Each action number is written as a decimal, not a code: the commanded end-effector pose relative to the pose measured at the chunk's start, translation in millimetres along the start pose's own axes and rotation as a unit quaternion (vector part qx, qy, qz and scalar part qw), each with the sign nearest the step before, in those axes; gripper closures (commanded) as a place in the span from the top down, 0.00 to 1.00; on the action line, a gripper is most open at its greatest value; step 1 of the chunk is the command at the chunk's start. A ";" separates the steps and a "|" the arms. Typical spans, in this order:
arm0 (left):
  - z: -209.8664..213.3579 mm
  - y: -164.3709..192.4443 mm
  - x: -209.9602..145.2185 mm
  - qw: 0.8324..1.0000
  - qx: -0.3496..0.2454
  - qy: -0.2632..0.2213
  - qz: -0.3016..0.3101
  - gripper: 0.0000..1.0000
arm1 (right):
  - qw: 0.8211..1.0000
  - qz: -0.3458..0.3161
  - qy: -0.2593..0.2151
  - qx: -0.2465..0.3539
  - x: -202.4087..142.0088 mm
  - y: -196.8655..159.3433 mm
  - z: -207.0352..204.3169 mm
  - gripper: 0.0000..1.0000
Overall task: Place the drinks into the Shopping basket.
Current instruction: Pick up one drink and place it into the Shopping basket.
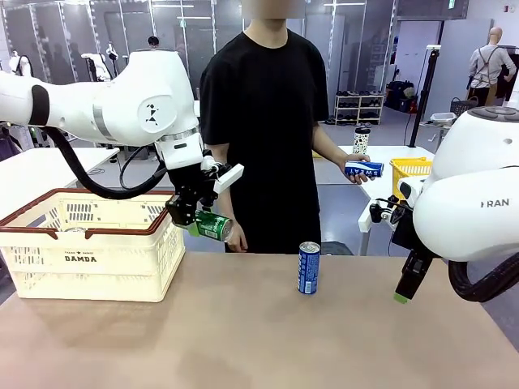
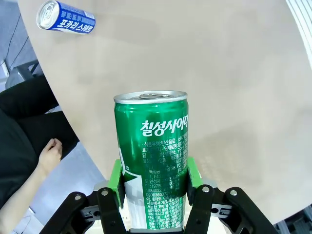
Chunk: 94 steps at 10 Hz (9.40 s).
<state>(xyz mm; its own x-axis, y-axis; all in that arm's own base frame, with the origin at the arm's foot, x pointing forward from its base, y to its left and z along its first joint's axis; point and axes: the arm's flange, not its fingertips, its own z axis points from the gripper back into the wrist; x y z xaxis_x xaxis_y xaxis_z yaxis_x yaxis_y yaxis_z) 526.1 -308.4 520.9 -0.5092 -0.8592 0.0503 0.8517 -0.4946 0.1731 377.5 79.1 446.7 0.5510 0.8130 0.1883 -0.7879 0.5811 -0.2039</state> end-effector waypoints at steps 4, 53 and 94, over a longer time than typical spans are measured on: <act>7.7 12.2 -14.7 0.999 0.022 -0.029 0.019 0.58 | 1.000 -0.001 0.000 0.000 -0.3 -0.5 0.0 1.00; -185.6 3.0 -319.5 0.987 -0.053 -0.039 0.146 0.97 | 1.000 -0.001 0.000 0.000 -0.3 -0.5 0.0 1.00; -7.7 -162.6 -169.5 0.999 0.001 -0.026 0.044 1.00 | 1.000 -0.001 0.000 0.000 -0.3 -0.5 0.0 1.00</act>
<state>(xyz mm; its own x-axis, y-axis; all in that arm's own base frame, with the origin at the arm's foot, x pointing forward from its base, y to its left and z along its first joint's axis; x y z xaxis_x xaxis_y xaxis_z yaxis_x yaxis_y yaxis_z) 474.6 -80.5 474.0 -0.4513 -0.8837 0.1242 0.8876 -0.4302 0.1648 377.6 79.1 446.7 0.5510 0.8130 0.1883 -0.7878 0.5812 -0.2038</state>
